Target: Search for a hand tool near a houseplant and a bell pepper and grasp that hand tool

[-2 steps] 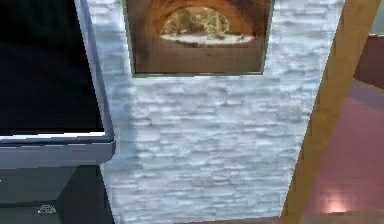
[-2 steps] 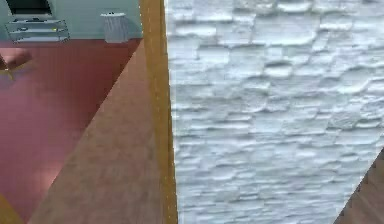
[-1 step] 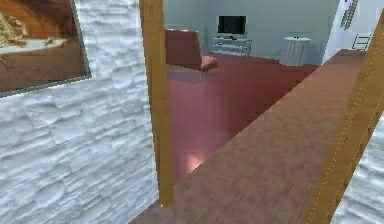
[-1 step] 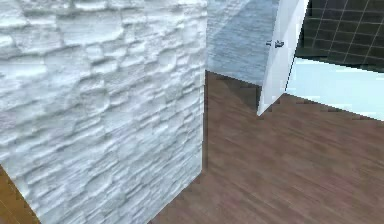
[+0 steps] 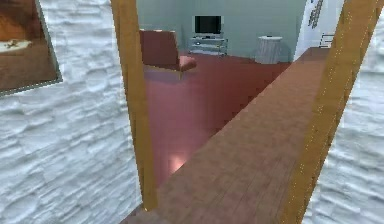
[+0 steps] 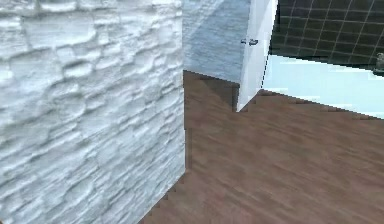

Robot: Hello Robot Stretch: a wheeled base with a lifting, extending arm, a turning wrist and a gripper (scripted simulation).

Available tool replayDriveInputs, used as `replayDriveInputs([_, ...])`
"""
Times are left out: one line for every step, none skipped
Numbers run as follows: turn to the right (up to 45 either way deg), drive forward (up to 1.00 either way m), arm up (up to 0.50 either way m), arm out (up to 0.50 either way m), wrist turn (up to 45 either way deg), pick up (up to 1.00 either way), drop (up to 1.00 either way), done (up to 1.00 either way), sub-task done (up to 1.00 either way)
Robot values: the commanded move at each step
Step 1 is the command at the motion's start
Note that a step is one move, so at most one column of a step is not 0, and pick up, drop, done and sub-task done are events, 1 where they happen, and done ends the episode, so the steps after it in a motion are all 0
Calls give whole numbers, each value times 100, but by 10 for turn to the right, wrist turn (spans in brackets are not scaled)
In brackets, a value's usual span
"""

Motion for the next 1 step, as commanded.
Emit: replayDriveInputs([0,85,0,0,0,0,0,0,0])
